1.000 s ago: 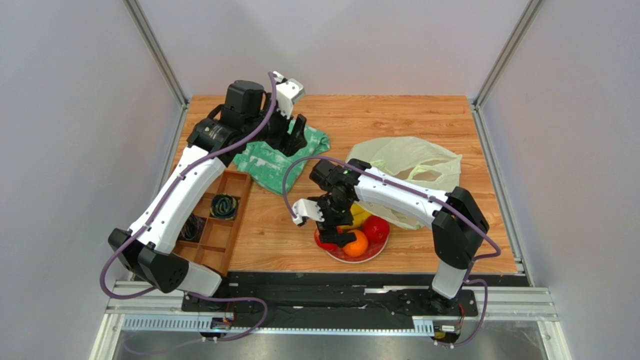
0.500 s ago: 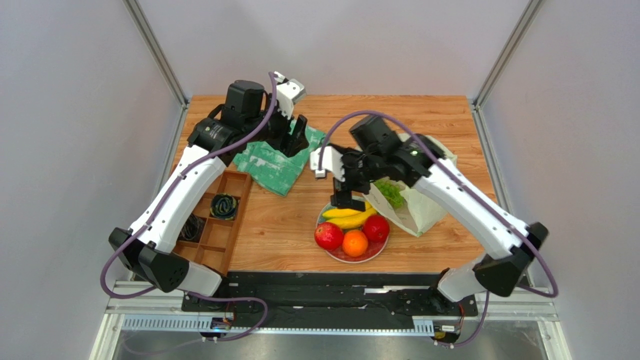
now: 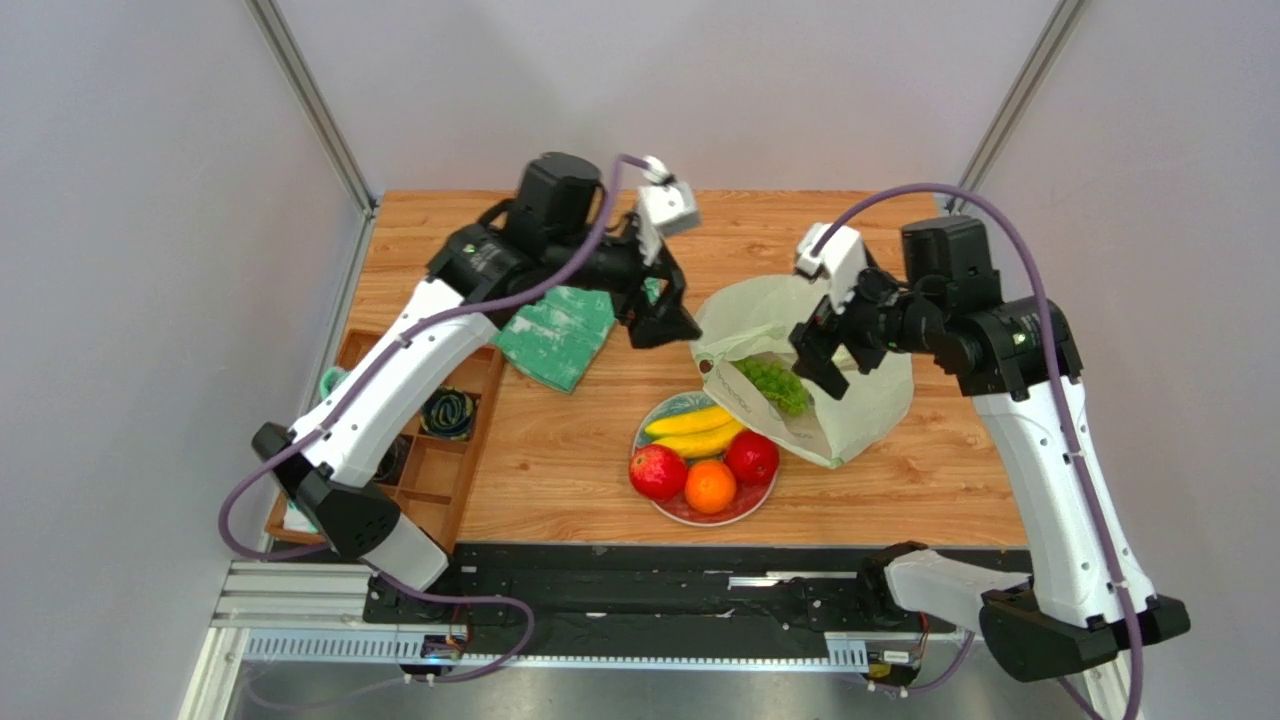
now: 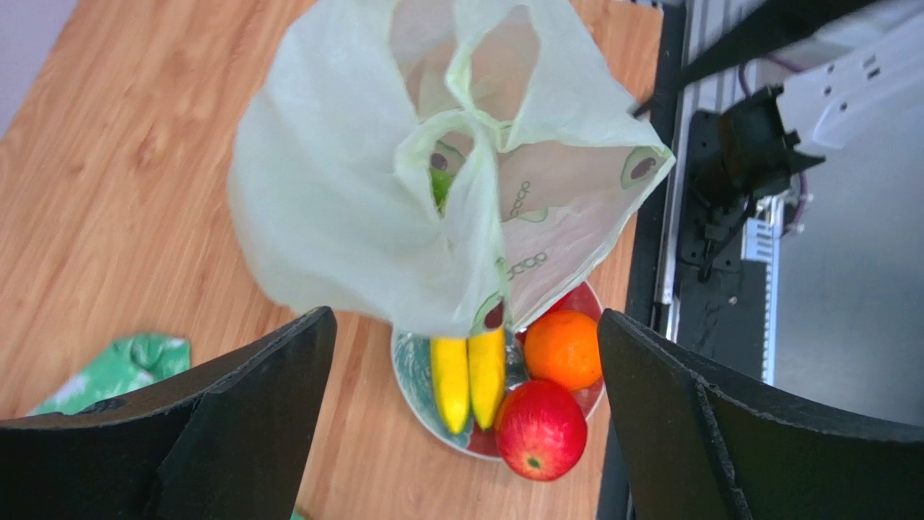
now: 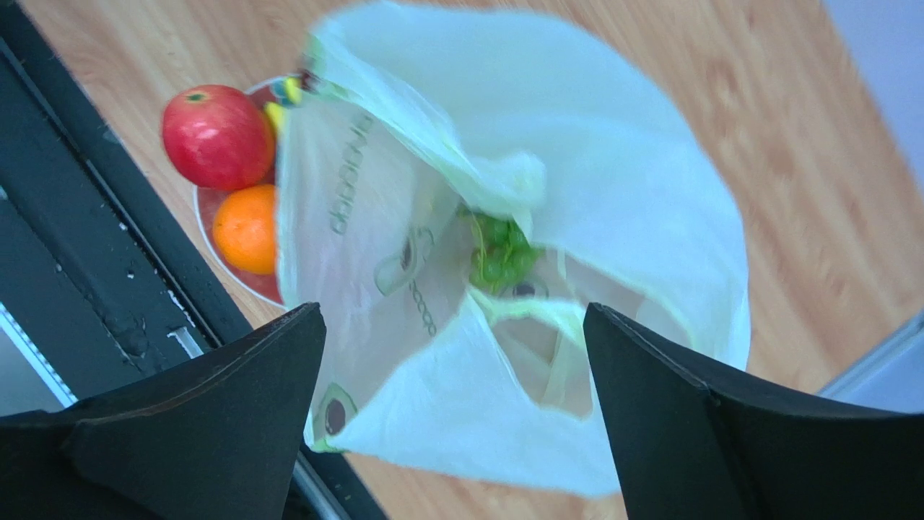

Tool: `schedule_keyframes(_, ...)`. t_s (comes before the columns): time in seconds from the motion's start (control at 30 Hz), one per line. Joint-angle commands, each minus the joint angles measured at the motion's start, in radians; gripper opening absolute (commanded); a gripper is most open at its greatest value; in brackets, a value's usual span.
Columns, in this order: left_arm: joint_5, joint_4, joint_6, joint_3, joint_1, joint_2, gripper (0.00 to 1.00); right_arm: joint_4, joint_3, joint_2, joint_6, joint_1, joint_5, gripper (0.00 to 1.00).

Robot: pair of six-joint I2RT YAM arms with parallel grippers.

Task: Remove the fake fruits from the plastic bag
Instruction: Adjust the plastic bag at the center of the board.

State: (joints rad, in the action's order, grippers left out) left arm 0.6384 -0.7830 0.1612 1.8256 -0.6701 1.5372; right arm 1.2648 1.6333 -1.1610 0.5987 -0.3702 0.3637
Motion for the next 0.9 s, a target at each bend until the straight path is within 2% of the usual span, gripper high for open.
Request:
schedule_keyframes(0.0, -0.152, -0.093, 0.245, 0.067, -0.149, 0.119, 0.99, -0.007, -0.087, -0.005, -0.1, 0.223, 0.228, 0.91)
schedule_keyframes(0.1, -0.256, -0.053, 0.255, 0.069, -0.209, 0.179, 0.99, -0.097, -0.136, -0.009, -0.164, 0.298, 0.239, 0.89)
schedule_keyframes(0.17, -0.269, -0.042, 0.252, 0.083, -0.226, 0.204, 0.99, -0.114, -0.113, -0.016, -0.18, 0.318, 0.221, 0.88)
schedule_keyframes(0.23, -0.331, 0.011, 0.213, 0.084, -0.249, 0.228, 0.99, -0.107, -0.072, -0.009, -0.186, 0.323, 0.21, 0.89)
schedule_keyframes(0.3, -0.405, 0.051, 0.196, 0.103, -0.259, 0.262, 0.99, -0.058, -0.062, 0.006, -0.133, 0.323, 0.273, 0.87)
schedule_keyframes(0.4, -0.502, 0.062, 0.155, 0.181, -0.263, 0.322, 0.98, -0.047, -0.13, 0.04, -0.106, 0.321, 0.316, 0.84)
schedule_keyframes(0.47, -0.532, 0.065, 0.159, 0.236, -0.263, 0.354, 0.88, -0.041, -0.191, 0.057, -0.102, 0.32, 0.357, 0.81)
schedule_keyframes(0.57, -0.522, 0.03, 0.155, 0.303, -0.26, 0.399, 0.52, -0.05, -0.274, 0.035, -0.109, 0.32, 0.363, 0.76)
schedule_keyframes(0.6, -0.528, 0.016, 0.134, 0.311, -0.26, 0.405, 0.17, -0.05, -0.292, 0.021, -0.084, 0.32, 0.369, 0.74)
schedule_keyframes(0.63, -0.558, 0.021, 0.114, 0.305, -0.258, 0.403, 0.0, -0.083, -0.346, -0.002, -0.079, 0.321, 0.376, 0.7)
schedule_keyframes(0.7, -0.543, 0.025, 0.069, 0.291, -0.253, 0.382, 0.0, -0.151, -0.4, -0.025, -0.091, 0.318, 0.379, 0.7)
schedule_keyframes(0.73, -0.517, 0.025, 0.064, 0.281, -0.252, 0.371, 0.0, -0.242, -0.426, -0.061, -0.132, 0.314, 0.373, 0.7)
schedule_keyframes(0.83, -0.502, 0.03, 0.049, 0.261, -0.252, 0.325, 0.0, -0.343, -0.461, -0.147, -0.154, 0.312, 0.249, 0.67)
schedule_keyframes(0.87, -0.508, 0.03, 0.041, 0.255, -0.252, 0.305, 0.0, -0.329, -0.446, -0.205, -0.131, 0.312, 0.134, 0.65)
